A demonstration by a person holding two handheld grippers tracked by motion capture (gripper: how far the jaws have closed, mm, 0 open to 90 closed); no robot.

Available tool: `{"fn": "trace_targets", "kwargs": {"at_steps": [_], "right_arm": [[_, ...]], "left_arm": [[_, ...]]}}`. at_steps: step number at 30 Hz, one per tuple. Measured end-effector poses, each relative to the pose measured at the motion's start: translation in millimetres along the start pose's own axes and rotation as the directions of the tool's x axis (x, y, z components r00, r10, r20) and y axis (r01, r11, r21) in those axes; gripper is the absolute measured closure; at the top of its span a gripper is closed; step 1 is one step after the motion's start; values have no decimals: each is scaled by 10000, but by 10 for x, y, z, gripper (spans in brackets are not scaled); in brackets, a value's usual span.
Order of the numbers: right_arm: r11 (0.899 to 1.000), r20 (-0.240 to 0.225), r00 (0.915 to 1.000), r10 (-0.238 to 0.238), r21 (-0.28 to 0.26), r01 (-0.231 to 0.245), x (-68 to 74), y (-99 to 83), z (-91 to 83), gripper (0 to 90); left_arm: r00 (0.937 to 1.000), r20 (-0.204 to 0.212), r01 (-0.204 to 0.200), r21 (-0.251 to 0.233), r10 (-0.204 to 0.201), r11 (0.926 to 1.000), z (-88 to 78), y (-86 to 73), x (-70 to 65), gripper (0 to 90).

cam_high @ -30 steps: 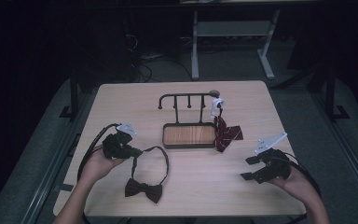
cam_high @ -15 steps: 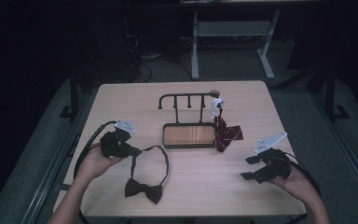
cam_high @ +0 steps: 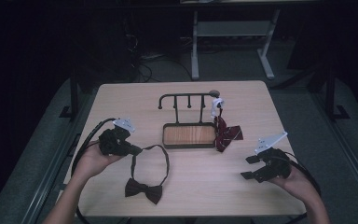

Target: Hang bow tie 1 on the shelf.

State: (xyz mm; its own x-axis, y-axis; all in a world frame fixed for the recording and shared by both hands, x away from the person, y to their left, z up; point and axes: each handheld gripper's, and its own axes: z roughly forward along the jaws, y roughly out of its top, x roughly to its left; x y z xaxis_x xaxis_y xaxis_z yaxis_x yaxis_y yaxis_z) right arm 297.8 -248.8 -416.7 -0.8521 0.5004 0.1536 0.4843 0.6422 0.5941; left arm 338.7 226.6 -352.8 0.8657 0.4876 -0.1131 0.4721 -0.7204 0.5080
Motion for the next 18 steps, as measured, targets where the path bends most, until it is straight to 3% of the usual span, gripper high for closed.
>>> {"fn": "trace_targets", "kwargs": {"at_steps": [18], "right_arm": [[9999,-28,9999,113,114,-112,-30,12,23,334]], "left_arm": [[9994,251,-239,-1,239,9997,-161,63,-9,895]]}}
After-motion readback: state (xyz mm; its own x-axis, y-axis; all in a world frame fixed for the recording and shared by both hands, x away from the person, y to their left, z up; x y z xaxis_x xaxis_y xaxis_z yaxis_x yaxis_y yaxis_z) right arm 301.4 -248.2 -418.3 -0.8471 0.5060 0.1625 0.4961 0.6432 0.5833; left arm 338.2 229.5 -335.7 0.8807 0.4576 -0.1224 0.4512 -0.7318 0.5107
